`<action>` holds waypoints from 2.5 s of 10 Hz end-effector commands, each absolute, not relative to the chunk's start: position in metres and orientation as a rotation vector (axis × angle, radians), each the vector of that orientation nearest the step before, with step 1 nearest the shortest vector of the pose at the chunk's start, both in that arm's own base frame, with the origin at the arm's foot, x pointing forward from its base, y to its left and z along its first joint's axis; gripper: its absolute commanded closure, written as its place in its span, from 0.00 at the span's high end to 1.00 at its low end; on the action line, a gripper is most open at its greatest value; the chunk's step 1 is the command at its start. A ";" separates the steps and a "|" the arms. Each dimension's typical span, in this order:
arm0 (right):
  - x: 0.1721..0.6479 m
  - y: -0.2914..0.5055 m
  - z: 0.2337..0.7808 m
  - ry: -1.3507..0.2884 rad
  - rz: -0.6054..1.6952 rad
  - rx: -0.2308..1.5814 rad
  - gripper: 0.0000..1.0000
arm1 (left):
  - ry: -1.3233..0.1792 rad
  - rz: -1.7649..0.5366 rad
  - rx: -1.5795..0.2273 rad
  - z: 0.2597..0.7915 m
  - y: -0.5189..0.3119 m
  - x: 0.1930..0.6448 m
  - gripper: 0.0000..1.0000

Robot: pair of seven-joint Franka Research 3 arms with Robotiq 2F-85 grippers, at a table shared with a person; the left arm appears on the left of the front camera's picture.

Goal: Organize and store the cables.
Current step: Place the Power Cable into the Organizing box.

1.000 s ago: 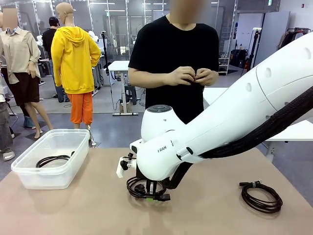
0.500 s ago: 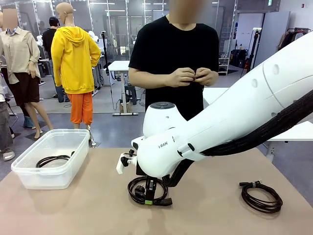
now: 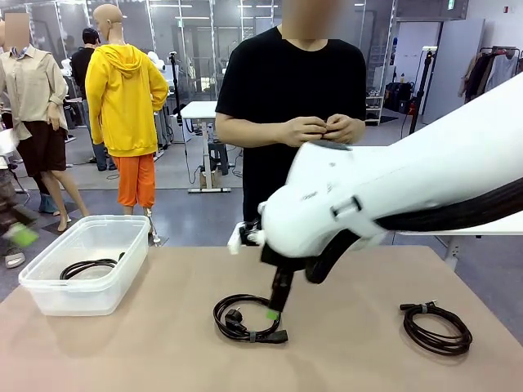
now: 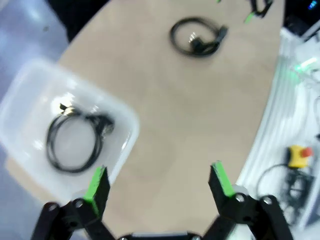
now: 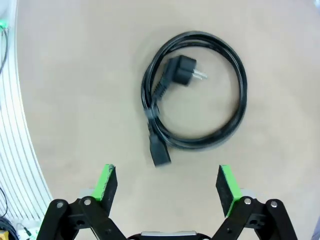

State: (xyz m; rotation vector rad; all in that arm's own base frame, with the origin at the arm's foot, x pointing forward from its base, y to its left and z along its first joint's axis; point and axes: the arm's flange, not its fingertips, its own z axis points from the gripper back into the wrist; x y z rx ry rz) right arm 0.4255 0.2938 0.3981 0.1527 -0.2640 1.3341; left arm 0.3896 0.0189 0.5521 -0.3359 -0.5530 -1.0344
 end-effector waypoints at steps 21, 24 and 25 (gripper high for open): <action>0.312 -0.177 0.428 -0.864 0.965 0.481 1.00 | -0.150 -1.625 -0.159 0.453 -0.289 0.442 1.00; 0.312 -0.177 0.428 -0.864 0.965 0.481 1.00 | -0.131 -1.594 -0.145 0.443 -0.313 0.445 1.00; 0.312 -0.177 0.428 -0.864 0.965 0.481 1.00 | -0.127 -1.580 -0.119 0.435 -0.328 0.442 1.00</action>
